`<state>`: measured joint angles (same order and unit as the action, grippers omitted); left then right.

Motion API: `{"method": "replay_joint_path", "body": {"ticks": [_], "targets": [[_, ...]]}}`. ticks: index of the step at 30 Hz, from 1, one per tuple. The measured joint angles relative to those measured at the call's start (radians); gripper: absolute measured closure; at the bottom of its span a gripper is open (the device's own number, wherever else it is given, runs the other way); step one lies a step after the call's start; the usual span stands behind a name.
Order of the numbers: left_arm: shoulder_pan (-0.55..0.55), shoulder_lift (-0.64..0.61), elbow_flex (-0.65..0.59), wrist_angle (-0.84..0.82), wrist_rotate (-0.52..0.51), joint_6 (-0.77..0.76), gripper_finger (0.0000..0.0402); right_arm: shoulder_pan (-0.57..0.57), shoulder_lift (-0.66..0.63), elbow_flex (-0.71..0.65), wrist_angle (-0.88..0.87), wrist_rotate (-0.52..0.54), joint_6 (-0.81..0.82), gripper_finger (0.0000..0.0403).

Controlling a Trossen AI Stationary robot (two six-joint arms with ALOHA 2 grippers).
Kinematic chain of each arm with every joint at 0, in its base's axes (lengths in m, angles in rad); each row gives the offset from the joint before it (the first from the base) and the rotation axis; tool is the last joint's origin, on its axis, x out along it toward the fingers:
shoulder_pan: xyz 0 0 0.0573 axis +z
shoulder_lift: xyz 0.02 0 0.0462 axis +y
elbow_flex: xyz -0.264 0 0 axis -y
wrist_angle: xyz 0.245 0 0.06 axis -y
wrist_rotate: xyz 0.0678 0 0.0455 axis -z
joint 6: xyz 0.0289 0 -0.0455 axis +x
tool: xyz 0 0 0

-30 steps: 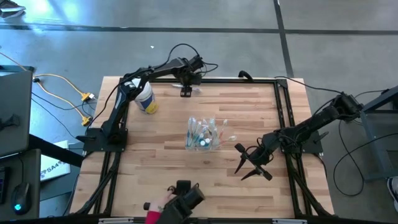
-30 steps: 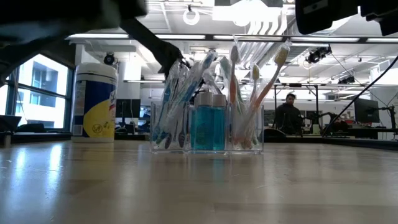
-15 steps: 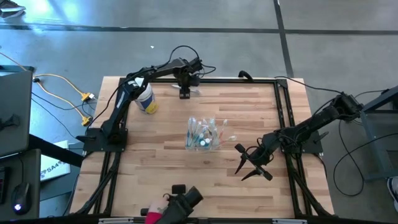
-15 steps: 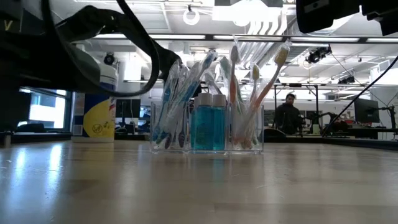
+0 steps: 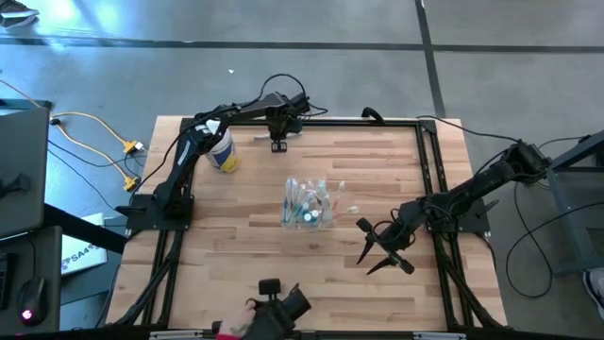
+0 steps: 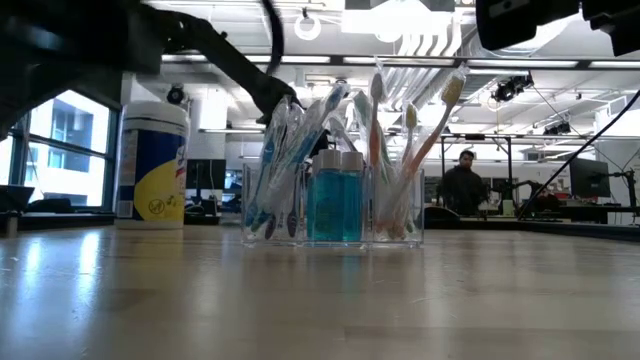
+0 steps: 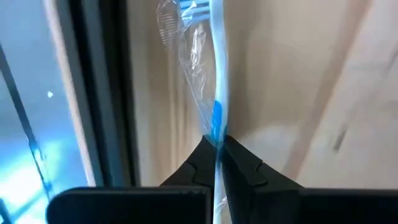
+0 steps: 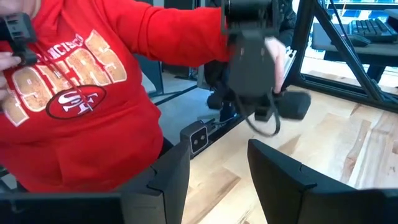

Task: Pick & Place toothbrushing station
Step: Put the blue toothbrush into the transparent organizer

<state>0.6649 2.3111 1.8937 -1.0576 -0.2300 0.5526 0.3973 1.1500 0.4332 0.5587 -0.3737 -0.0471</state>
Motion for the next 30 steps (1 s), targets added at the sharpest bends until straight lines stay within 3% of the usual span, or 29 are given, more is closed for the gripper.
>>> {"method": "replay_joint_path", "body": {"ticks": [13, 20, 23, 30], "targets": [[-0.022, -0.116, 0.205, -0.116, -0.002, -0.09, 0.04, 0.042, 0.0, 0.0, 0.015, 0.0, 0.002, 0.0247], [-0.108, -0.143, 0.458, -0.258, -0.183, -0.087, 0.04, 0.072, 0.0, 0.0, 0.023, 0.0, 0.001, 0.0247], [-0.156, -0.223, 0.417, -0.218, -0.257, -0.065, 0.04, 0.083, 0.0, 0.0, 0.021, 0.0, -0.006, 0.0247], [-0.252, -0.413, 0.417, -0.255, -0.273, -0.182, 0.04, 0.102, 0.0, 0.0, 0.037, -0.021, 0.022, 0.0247]]}}
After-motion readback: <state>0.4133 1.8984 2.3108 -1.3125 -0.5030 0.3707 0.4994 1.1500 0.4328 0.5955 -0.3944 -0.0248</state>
